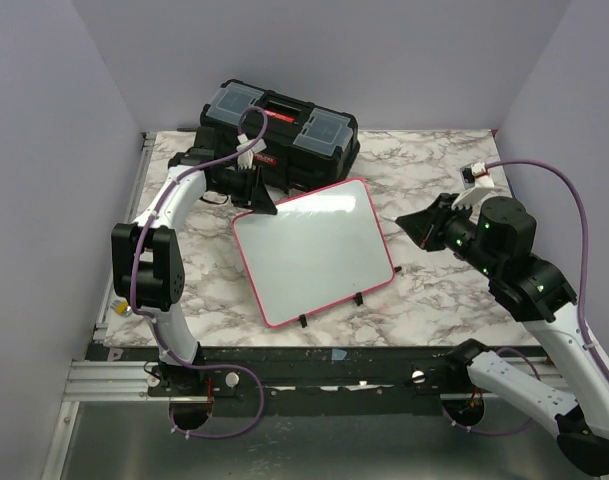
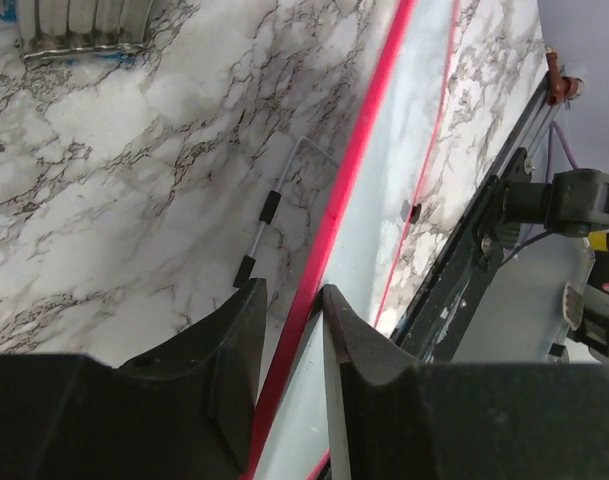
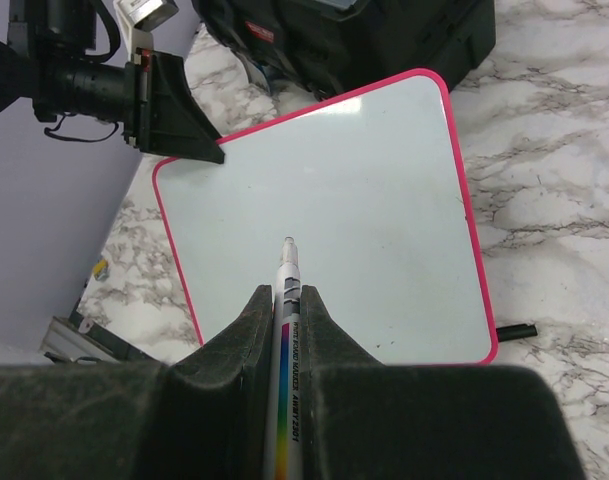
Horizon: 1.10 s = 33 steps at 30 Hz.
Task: Write a sentence on the whiteboard
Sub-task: Pick up the whiteboard from the whiteboard stand.
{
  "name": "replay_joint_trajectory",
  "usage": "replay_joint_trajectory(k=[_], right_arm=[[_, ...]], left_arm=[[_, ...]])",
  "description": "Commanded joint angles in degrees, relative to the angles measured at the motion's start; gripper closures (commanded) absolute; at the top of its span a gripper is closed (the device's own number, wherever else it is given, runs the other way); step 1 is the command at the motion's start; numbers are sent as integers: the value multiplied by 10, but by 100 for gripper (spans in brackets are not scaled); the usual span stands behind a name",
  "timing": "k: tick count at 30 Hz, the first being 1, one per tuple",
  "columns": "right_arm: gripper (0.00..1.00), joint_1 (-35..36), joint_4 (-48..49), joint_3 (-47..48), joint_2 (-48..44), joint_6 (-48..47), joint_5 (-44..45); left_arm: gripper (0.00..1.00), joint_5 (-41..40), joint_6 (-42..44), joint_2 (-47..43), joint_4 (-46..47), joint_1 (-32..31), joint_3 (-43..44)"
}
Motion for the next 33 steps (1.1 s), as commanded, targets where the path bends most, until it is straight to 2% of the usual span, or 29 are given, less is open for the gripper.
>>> replay_joint_trajectory(k=[1, 8, 15, 26, 33], right_arm=[[99, 0, -18, -3, -7, -9, -15], [99, -1, -16, -8, -10, -11, -29], [99, 0, -7, -17, -4, -9, -53], [99, -1, 10, -29, -12, -34, -133], [99, -1, 6, -32, -16, -41, -145]], left_arm=[[75, 24, 7, -4, -3, -7, -7], [88, 24, -4, -39, 16, -8, -23], [99, 16, -53, -113, 121, -11, -111], [100, -84, -42, -205, 188, -53, -185], [100, -158, -35, -270, 230, -70, -225]])
